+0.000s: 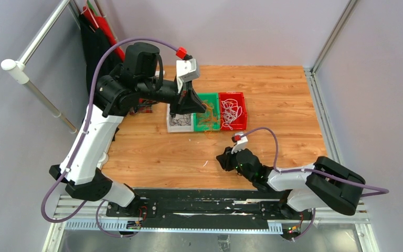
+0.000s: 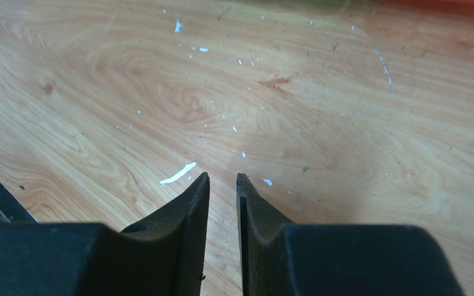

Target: Untangle the cables

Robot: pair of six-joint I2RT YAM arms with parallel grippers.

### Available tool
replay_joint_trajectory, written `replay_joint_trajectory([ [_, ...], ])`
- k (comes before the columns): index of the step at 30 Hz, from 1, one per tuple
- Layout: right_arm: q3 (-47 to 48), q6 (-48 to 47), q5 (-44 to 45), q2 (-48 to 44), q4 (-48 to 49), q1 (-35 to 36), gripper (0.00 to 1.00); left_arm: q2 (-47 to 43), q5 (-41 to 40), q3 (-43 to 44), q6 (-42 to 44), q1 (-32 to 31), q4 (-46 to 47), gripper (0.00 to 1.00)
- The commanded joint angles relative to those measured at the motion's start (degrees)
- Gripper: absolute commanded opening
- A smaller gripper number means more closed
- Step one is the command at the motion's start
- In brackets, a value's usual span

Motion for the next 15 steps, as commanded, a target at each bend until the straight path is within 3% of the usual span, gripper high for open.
replay_joint_trajectory([
  [1, -0.7, 0.7, 2.8, -5.0, -0.9, 0.6, 0.25, 0.6, -3.8, 0.7, 2.6, 0.4, -0.7, 0.0],
  [6, 2.5, -2.5, 3.6, -12.9, -8.5, 0.5, 0.45, 1.7, -6.5, -0.4, 5.1, 0.5, -0.7, 0.0],
  [15, 7.9, -7.2, 12.7, -26.9, -25.4, 0.5, 0.64, 9.1, -15.4, -1.5, 11.6, 1.7, 0.9, 0.0],
])
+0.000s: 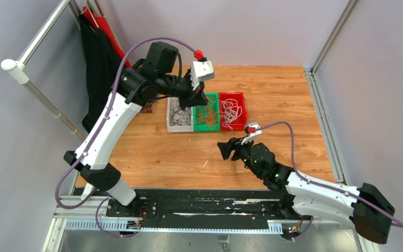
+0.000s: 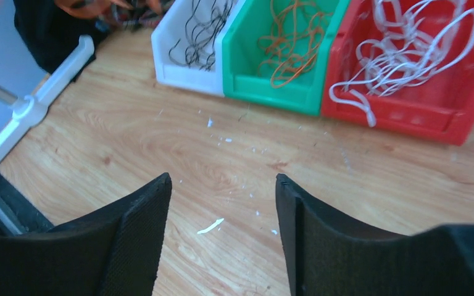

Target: Untangle the cables

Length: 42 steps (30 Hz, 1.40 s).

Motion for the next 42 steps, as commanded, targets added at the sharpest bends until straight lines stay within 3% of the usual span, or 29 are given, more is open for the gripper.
replay_joint_trajectory([
  [1, 2.8, -2.4, 9.5, -5.4, -11.2, 0.5, 0.66, 5.5, -6.0, -0.8, 3.3, 2.1, 2.6, 0.0],
  [8, 3.8, -1.7, 13.2, -11.5, -21.6, 0.5, 0.71, 14.7, -13.5, -2.4, 2.0, 5.9, 15.4, 0.0],
  [20, 5.2, -2.5, 18.3, -15.0, -29.9, 0.4, 0.73, 22.7, -24.8, -16.3, 2.1, 6.8, 34.0, 0.03],
  [23, 5.5, -3.0, 20.4, -15.4, -30.5, 0.3, 0.74, 23.1, -25.7, -18.4, 0.9, 7.3, 34.2, 0.11],
  [27, 6.4, -3.9, 22.7, -15.5, -31.0, -0.4, 0.74, 20.2, -23.8, -21.4, -0.9, 7.7, 32.9, 0.56],
  [33, 10.1, -6.6, 27.5, -14.0, -32.7, -2.0, 0.75, 11.3, -16.1, -23.0, -4.4, 8.0, 26.2, 1.0],
  [38, 12.0, -9.4, 36.9, -11.8, -31.4, -7.1, 0.75, -0.5, -14.2, -28.9, -8.8, 10.7, 27.2, 0.98],
  [42, 10.8, -14.4, 37.7, -5.5, -24.5, -16.6, 0.75, -9.4, -14.5, -40.5, -11.2, 19.3, 35.7, 0.98],
])
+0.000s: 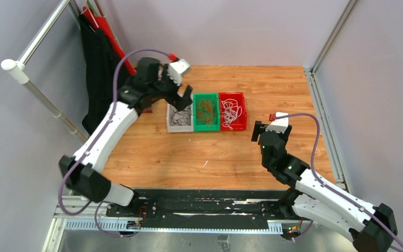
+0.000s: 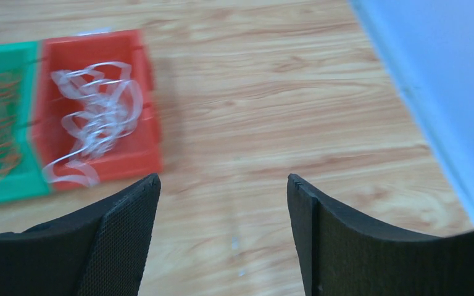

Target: Untangle the cables

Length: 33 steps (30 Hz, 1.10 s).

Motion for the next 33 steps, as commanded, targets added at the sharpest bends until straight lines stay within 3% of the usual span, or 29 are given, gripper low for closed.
replay_joint_trajectory([
  [1, 1.3, -3.1, 6.6, 6.8, 4.7, -10.0, 0.75, -8.1, 1.4, -14.0, -5.4, 10.9, 10.0, 0.98],
  [6, -0.4, -0.5, 5.6, 14.0, 10.9, -21.2, 0.75, -15.3, 0.7, -35.2, -6.4, 23.0, 28.5, 0.98],
  [12, -3.4, -4.3, 4.1, 22.7, 22.7, -29.4, 0.75, -17.9, -2.8, -55.2, -8.5, 24.6, 50.2, 0.98],
  [15, -5.4, -9.5, -3.9, 24.7, 32.4, -32.2, 0.76, -16.3, -5.2, -62.7, -9.4, 24.6, 63.2, 0.98],
  [20, -4.3, -19.3, -10.4, 30.0, 41.3, -33.0, 0.76, -12.9, -11.2, -68.7, -9.0, 24.7, 77.1, 0.98],
  [23, -4.9, -22.8, -8.7, 29.5, 39.4, -33.1, 0.76, -13.0, -12.2, -70.3, -10.1, 25.3, 80.3, 0.98],
  [26, -10.2, -19.9, -11.1, 26.1, 40.0, -35.2, 0.76, -9.2, -13.6, -75.6, -11.5, 25.3, 93.7, 0.98],
  [31, -18.0, -16.3, -18.4, 28.1, 52.4, -40.3, 0.76, -7.4, -16.4, -78.9, -12.5, 25.3, 101.5, 0.98],
  [33, -18.3, -17.9, -22.7, 30.1, 55.7, -41.2, 0.76, -8.2, -17.1, -78.6, -12.5, 25.3, 99.2, 0.98],
])
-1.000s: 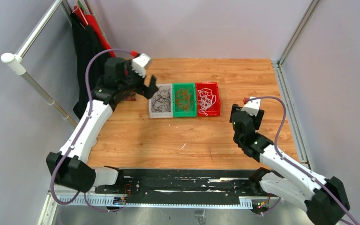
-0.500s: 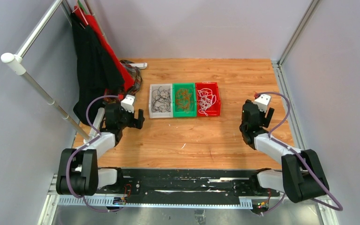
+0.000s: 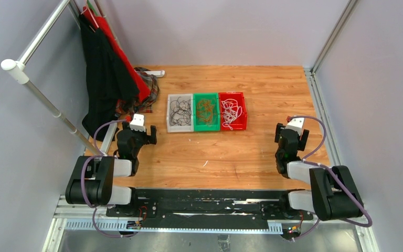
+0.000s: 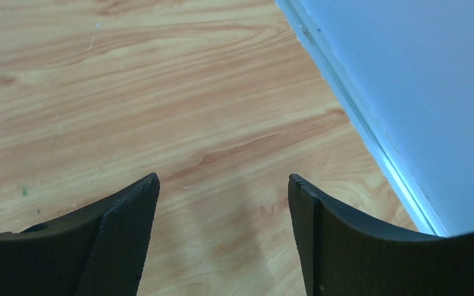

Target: Untangle the cables

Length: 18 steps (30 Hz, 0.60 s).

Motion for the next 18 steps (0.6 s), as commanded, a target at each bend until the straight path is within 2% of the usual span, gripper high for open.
replay_joint_trajectory([
  [1, -1.3, -1.6, -13.5, 3.5, 9.9, -2.3, 0.76, 0.0, -3.9, 0.2, -1.5, 0.4, 9.4, 0.98],
  [2, -2.0, -3.4, -17.1, 5.5, 14.1, -2.2, 0.76, 0.4, -4.9, 0.4, -1.9, 0.3, 9.6, 0.98],
  [3, -3.9, -5.2, -18.6, 9.1, 22.2, -2.1, 0.77, 0.4, -6.1, 0.8, -2.5, 0.4, 8.8, 0.98],
  [4, -3.2, -5.5, -18.3, 11.3, 23.9, -2.1, 0.77, 0.1, -6.7, 1.4, -2.6, 0.4, 7.1, 0.98],
  [7, 0.8, -3.8, -18.1, 9.2, 12.0, -2.4, 0.78, 0.1, -6.5, 1.7, -2.3, 0.2, 6.7, 0.98],
  [18, -0.5, -4.4, -17.9, 9.6, 15.7, -2.5, 0.79, 0.1, -6.4, 1.5, -2.4, 0.3, 7.0, 0.98],
])
